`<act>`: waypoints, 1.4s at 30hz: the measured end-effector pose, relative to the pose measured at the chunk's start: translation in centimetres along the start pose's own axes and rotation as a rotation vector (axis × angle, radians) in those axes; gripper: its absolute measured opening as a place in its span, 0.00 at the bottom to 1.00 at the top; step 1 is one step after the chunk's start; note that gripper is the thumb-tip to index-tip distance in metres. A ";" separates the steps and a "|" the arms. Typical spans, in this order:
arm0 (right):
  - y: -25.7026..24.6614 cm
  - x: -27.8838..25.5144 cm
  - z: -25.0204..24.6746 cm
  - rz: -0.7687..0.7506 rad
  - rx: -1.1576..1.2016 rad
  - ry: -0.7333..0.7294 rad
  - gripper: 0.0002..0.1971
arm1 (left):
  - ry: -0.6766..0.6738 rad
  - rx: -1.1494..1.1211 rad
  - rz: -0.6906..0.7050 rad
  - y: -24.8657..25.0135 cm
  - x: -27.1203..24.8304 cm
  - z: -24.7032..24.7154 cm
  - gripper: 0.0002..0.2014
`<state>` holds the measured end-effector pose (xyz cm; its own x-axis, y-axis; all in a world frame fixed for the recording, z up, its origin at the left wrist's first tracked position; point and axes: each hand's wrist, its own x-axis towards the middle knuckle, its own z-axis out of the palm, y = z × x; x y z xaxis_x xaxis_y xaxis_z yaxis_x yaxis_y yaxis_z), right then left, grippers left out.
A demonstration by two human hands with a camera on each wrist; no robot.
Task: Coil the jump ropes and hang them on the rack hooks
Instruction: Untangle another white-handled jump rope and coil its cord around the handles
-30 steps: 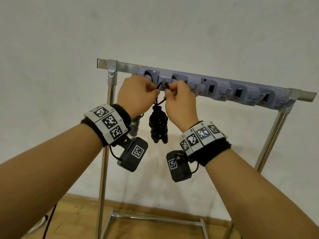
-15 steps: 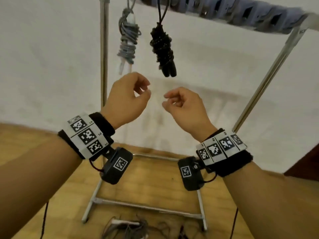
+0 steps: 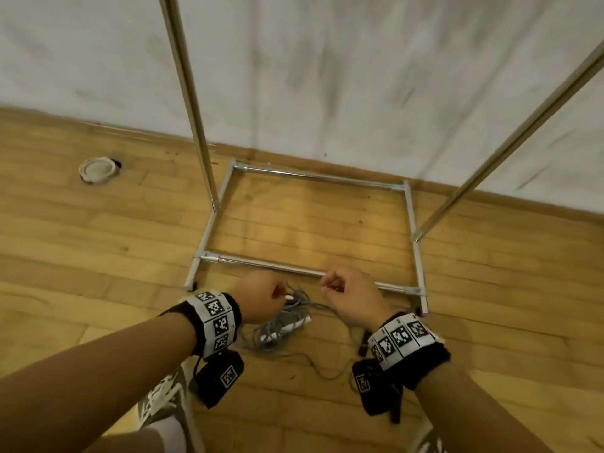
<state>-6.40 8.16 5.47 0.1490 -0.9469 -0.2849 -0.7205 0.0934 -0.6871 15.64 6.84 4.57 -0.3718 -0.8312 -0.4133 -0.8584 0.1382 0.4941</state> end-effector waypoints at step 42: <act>5.3 5.5 5.7 -0.108 -0.051 -0.043 0.29 | -0.086 -0.190 -0.123 -2.7 8.3 1.3 0.08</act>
<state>-5.59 5.25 -3.55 0.2559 -0.9363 -0.2404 -0.7320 -0.0252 -0.6809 14.45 0.24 -1.17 -0.3042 -0.7857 -0.5387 -0.8200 -0.0718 0.5678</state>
